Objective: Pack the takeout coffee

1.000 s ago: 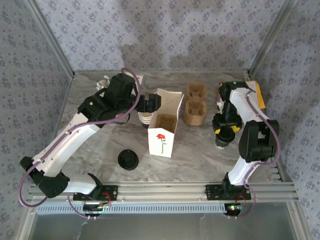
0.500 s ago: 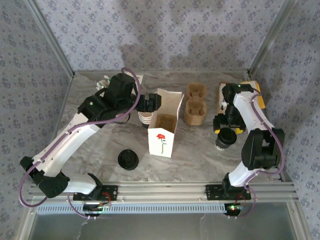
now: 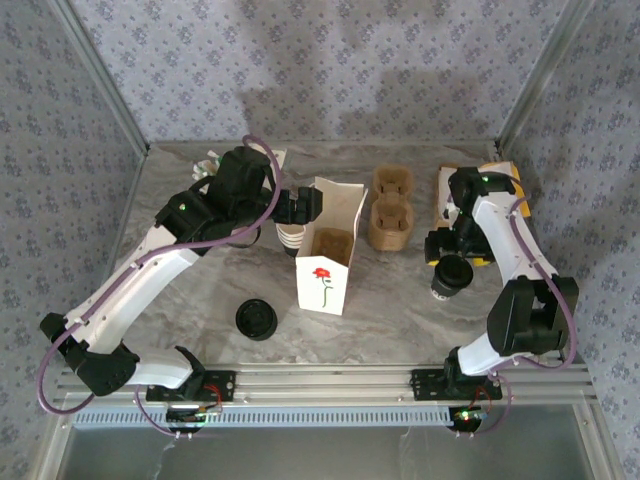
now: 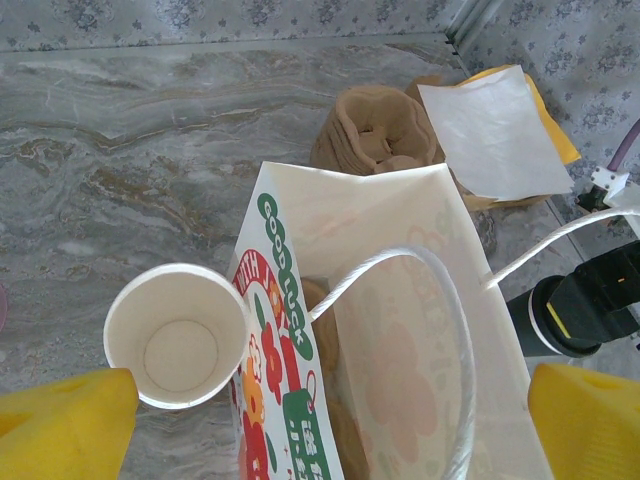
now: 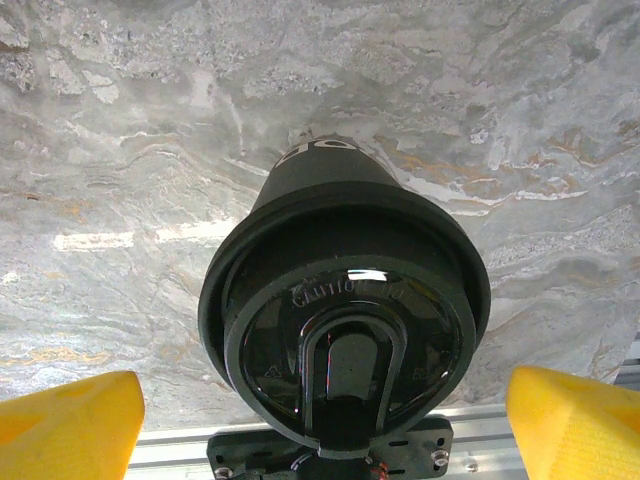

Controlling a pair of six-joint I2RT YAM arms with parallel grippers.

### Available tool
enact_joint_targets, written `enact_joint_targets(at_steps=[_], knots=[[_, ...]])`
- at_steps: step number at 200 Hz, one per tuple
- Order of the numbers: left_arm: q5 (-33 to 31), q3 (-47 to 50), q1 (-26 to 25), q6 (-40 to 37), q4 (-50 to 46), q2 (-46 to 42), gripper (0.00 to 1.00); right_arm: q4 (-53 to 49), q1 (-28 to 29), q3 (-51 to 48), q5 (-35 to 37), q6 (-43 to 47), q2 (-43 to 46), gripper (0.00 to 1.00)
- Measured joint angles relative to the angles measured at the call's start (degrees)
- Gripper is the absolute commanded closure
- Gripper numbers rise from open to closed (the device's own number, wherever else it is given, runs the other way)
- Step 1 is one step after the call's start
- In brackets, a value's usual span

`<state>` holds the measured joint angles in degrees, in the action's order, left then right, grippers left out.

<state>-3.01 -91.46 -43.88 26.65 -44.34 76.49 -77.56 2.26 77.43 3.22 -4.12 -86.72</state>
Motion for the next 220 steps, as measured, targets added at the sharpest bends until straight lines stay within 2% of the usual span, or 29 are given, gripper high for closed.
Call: enact_joint_targets(at_steps=[78,152,220], knots=[[0.0,-1.84,0.0,-0.02,-0.48,0.02,0.0,0.09,-0.04,-0.74,0.85,-2.43,-2.84,0.11],[0.0,-2.58,0.0,-0.04,-0.59,0.09,0.0,0.04,-1.95,-0.74,1.07,-2.99,-2.86,0.11],[0.0,-2.91,0.0,-0.04,-0.66,0.13,0.0,1.11,-2.03,-1.84,0.44,-3.87,-2.97,0.17]])
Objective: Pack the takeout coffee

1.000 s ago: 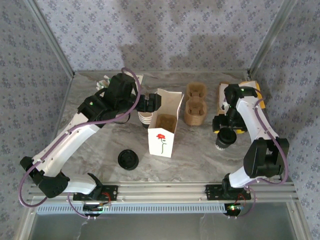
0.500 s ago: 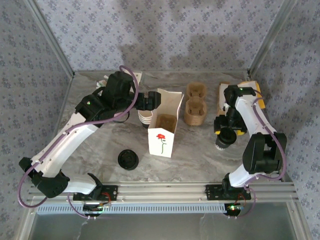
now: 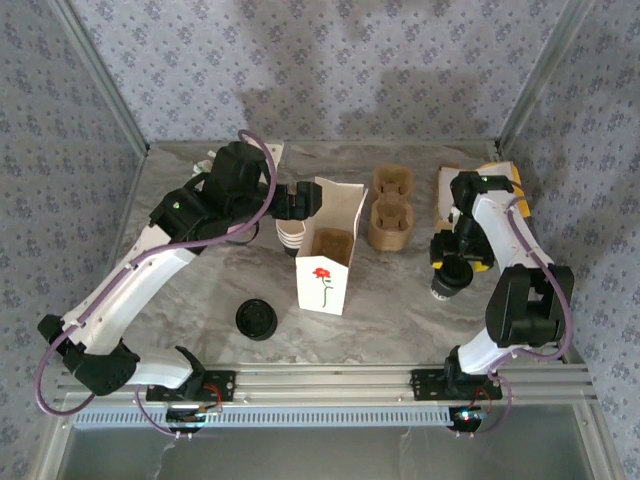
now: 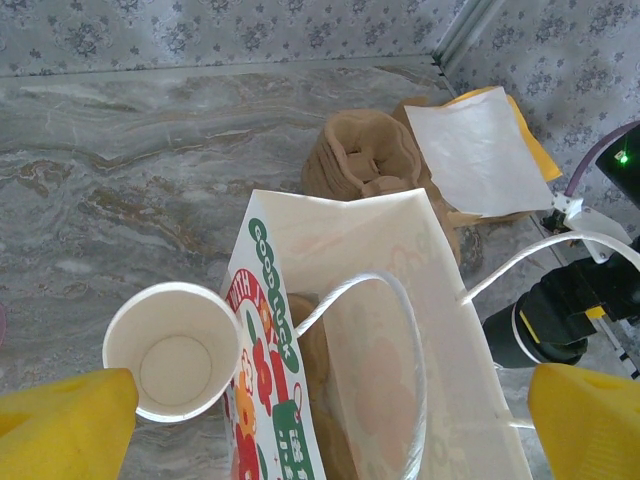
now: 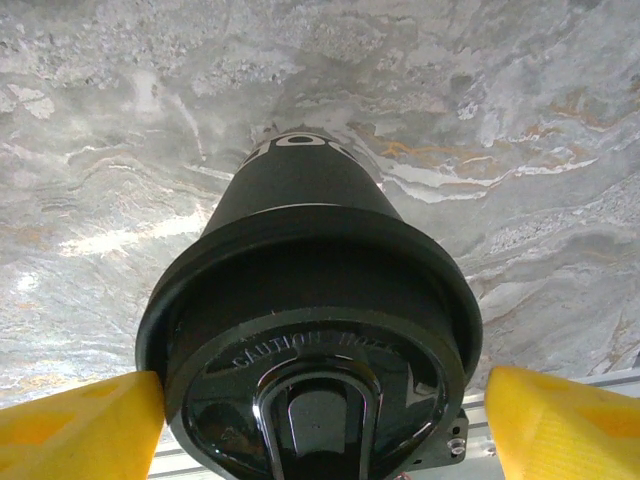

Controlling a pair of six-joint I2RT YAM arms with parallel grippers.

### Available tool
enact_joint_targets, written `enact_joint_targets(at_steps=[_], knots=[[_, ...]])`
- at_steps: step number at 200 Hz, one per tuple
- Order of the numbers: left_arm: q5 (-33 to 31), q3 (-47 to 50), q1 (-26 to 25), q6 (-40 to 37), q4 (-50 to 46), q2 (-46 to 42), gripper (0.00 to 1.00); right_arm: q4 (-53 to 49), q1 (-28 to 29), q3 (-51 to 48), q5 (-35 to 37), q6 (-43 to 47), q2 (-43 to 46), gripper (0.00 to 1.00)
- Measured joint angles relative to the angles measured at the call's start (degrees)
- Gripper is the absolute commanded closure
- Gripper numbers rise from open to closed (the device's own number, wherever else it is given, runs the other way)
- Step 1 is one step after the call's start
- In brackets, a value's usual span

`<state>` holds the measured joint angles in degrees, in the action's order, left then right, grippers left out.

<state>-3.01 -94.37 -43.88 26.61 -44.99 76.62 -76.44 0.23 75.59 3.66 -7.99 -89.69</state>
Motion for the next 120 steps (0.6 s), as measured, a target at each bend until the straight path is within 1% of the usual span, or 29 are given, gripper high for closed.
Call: enact_joint_targets(at_steps=[120], knots=[[-0.02,-0.28,0.0,0.0,-0.13,0.0,0.0,1.27,-0.28,-1.86,-1.97,-1.51,0.0,0.2]])
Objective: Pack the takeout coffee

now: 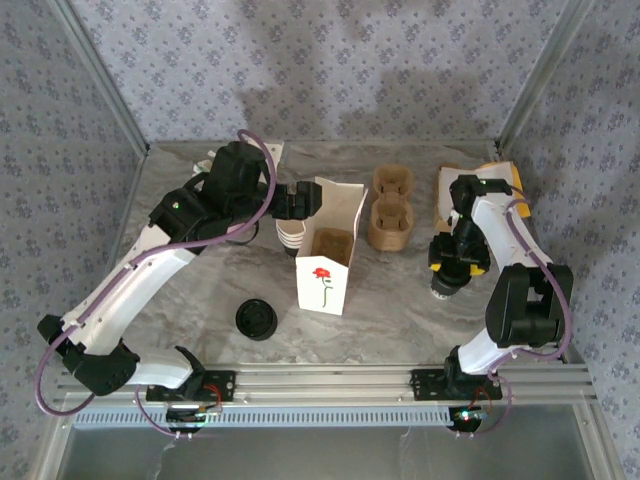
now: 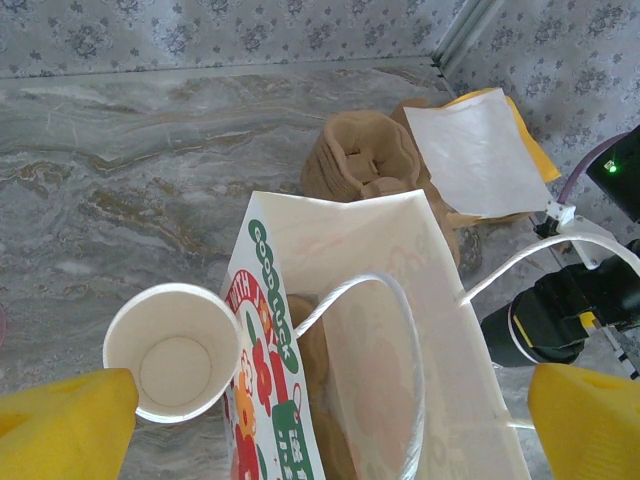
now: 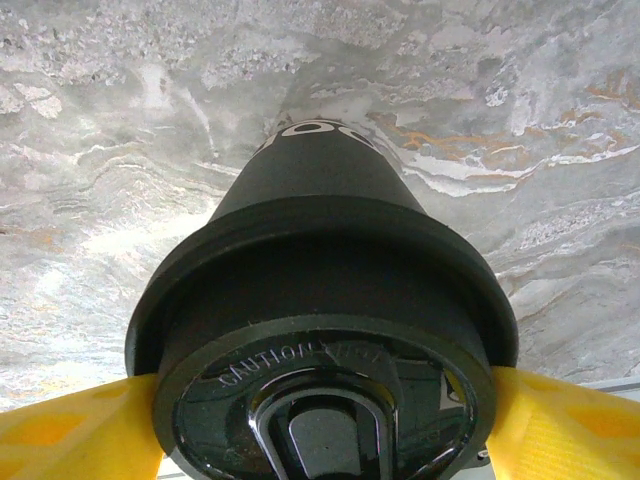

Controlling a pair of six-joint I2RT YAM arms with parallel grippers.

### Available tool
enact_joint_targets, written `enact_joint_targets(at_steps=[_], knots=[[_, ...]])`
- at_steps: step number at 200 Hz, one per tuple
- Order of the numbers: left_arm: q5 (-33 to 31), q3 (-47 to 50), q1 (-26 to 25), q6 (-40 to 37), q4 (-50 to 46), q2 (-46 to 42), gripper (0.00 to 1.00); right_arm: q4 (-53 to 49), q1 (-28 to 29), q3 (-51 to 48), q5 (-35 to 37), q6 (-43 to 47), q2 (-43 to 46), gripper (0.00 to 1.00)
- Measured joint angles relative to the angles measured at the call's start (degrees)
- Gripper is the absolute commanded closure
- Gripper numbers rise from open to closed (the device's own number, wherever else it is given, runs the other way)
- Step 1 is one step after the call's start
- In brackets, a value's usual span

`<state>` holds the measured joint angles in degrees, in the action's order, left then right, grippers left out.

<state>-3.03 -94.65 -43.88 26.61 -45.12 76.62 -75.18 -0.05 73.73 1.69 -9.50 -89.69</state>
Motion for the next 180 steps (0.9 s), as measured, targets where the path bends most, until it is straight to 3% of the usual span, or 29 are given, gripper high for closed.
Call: enact_joint_targets(at_steps=[116,180], knots=[[0.0,-0.92,-0.39,0.0,-0.15,0.2,0.0,0.17,-1.46,-0.33,-0.87,-0.11,0.44,0.17],[-0.07,-1.9,-0.66,-0.02,-0.35,0.68,0.0,0.37,-1.6,-0.42,-1.09,0.07,0.44,0.26]])
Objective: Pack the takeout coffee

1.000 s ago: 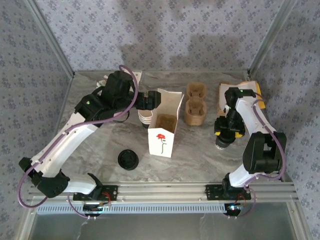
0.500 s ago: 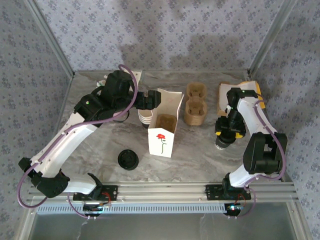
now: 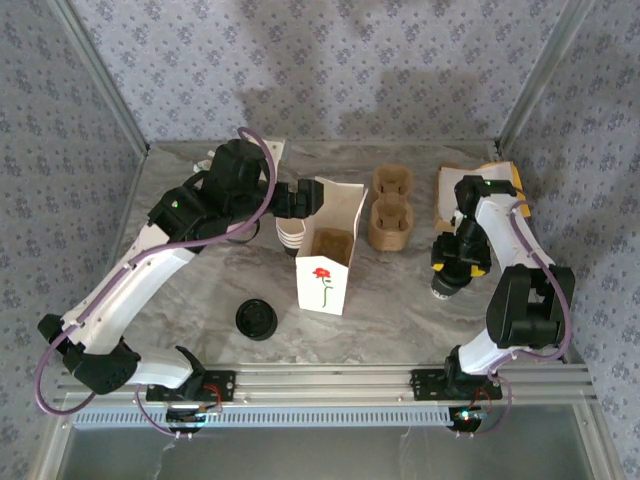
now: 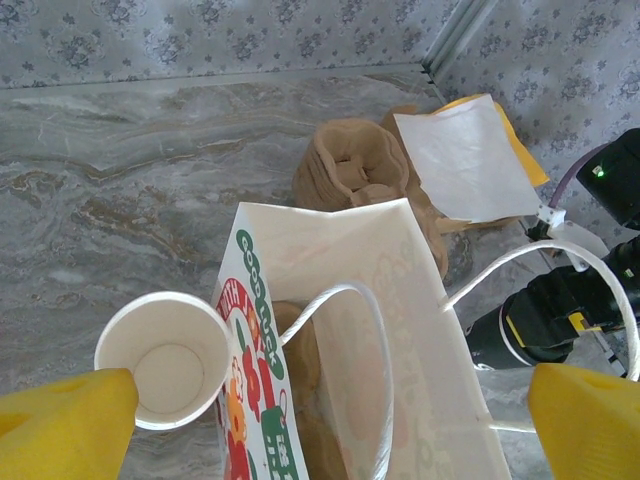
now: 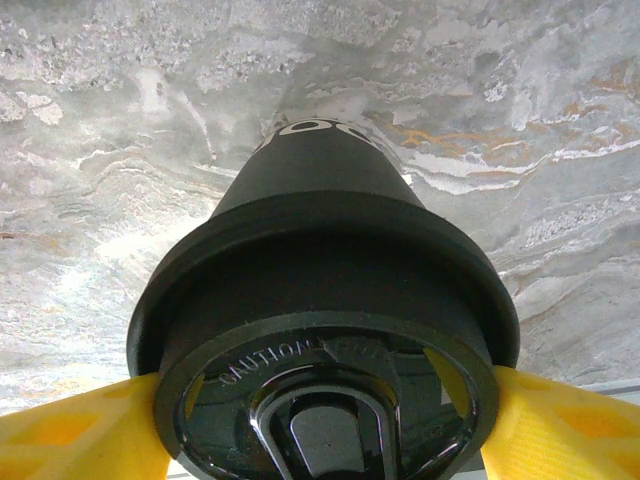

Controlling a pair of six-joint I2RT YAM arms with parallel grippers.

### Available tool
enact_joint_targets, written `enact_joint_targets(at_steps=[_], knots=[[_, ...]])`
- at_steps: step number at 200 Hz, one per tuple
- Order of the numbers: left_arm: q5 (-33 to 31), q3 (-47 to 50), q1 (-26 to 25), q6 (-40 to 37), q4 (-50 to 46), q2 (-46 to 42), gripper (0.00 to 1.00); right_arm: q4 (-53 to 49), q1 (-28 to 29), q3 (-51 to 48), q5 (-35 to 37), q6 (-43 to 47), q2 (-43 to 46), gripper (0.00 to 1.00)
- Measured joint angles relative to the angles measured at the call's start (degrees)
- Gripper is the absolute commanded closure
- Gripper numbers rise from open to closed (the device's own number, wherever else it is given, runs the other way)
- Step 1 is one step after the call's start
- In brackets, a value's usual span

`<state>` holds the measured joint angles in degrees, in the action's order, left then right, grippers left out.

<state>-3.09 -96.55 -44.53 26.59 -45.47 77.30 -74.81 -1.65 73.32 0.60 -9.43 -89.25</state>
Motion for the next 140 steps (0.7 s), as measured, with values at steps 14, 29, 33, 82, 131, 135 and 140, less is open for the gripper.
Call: enact_joint_targets(at_steps=[14,29,33,82,131,135,140], knots=[[-0.15,-0.42,-0.22,0.0,0.0,0.17,0.0,-0.02,0.0,0.0,0.0,-0.02,0.0,0.27],[-0.22,-0.5,-0.26,0.0,0.0,0.17,0.0,-0.04,0.0,0.0,0.0,-0.02,0.0,0.28],[-0.33,-0.52,-0.26,0.0,0.0,0.17,0.0,-0.07,0.0,0.0,0.0,-0.02,0.0,0.28],[-0.83,-0.72,-0.61,-0.02,-0.24,0.17,0.0,0.31,-0.11,-0.04,0.02,-0.33,1.16,0.32],[-1.29,-1.09,-1.29,-0.26,-0.7,0.2,0.0,-1.6,-0.22,1.07,0.02,-2.03,6.05,0.34],[-1.42,-1.14,-1.36,-0.28,-0.72,0.2,0.0,-1.92,-0.26,1.38,0.02,-2.19,6.27,0.34],[-1.49,-1.16,-1.38,-0.46,-0.72,0.2,0.0,-2.25,-0.26,1.79,0.02,-2.25,6.45,0.35]])
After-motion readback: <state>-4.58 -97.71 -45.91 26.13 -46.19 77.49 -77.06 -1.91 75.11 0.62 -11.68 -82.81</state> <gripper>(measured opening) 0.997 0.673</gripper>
